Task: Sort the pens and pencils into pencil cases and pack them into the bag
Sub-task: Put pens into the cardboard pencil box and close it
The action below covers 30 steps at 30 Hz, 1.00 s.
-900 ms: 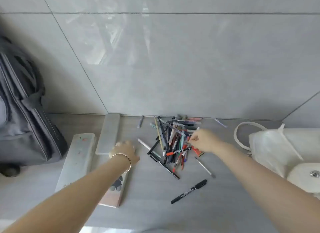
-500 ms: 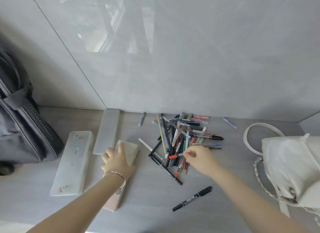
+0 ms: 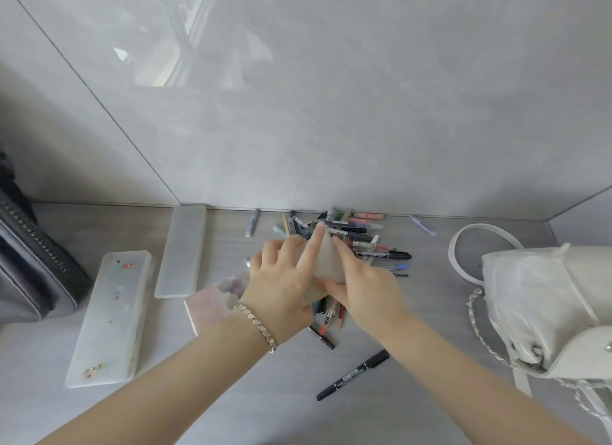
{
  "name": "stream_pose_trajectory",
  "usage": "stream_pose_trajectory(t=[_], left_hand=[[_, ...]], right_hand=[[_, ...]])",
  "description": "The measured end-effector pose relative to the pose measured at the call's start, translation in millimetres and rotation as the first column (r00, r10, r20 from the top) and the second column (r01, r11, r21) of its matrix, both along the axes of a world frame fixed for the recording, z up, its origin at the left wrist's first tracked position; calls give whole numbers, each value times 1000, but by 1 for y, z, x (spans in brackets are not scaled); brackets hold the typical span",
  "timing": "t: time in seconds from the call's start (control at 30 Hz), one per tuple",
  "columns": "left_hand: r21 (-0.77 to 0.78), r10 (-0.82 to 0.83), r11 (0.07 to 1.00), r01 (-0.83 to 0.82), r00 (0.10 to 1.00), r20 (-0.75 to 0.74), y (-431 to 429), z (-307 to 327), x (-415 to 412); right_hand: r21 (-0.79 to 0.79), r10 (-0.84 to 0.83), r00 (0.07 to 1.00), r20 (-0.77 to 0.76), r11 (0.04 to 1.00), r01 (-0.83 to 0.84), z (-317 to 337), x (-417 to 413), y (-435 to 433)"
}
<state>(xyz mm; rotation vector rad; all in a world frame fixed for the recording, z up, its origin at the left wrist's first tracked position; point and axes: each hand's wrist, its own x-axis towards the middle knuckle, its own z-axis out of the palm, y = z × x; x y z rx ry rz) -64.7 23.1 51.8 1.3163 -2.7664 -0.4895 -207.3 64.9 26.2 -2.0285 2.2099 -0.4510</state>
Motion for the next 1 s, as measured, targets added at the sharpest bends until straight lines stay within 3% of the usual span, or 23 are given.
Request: stream_pose_trajectory(t=[0.1,0.17,0.2,0.27,0.3,0.37,0.47,0.57,0.63,0.7,0.73,0.77,0.8,0.83,0.87,0.93,1.0], left_hand=[[167,19,986,-16,1000,-17,10,-7,-2],[149,13,989,-3,998,-65,10,-12,5],[77,2,997,2,999,-55,6,-19,11],[-33,-6,999,6,1000,8,-3,-29,22],[-14,-19,1000,19,999,44,-7,-28,27],[73,0,997,-7,995,101,-14,-23,35],[349,-35,936,-38,979,199,-20,-19,43],[588,55,805,-85,996,69,-22,-15,41],[624,246,761,-174,969,-30,-18,-20,40],[583,402,751,-311,915,-29,-17,-29,40],[549,449,745,-377,894,5,-18,-35,43],[525,492,732,-435,870,35,-19,-42,47],[504,537,714,-486,842,51,-22,-46,50],[497,579,690,-525,813,54,-24,-50,54],[479,614,676,-560,788,54,-26,-53,57],[450,647,663,-598,760,57,-26,-58,66],[453,668,646,-614,742,53,-25,-61,72]], right_hand=[[-206,-43,998,-56,978,30,-11,-17,6],[-188,-207,967,151,954,233,-6,-24,8],[-60,-313,890,331,935,350,-2,-30,8],[111,-447,602,662,852,511,2,-46,4],[144,-472,498,728,815,562,4,-54,4],[160,-469,386,794,774,613,9,-63,0],[155,-458,331,825,747,647,7,-65,-5],[111,-456,361,814,731,673,3,-59,-9],[142,-444,362,820,769,623,1,-50,-9],[298,-487,265,832,796,527,-1,-41,-6],[396,-558,271,784,786,475,-6,-37,-2],[480,-627,372,684,771,417,-14,-35,5],[562,-659,534,529,744,361,-25,-34,14],[646,-650,674,350,689,329,-37,-33,24],[716,-624,757,195,618,325,-47,-31,34],[808,-580,814,39,498,316,-60,-24,53],[822,-557,831,-3,472,319,-65,-12,62]])
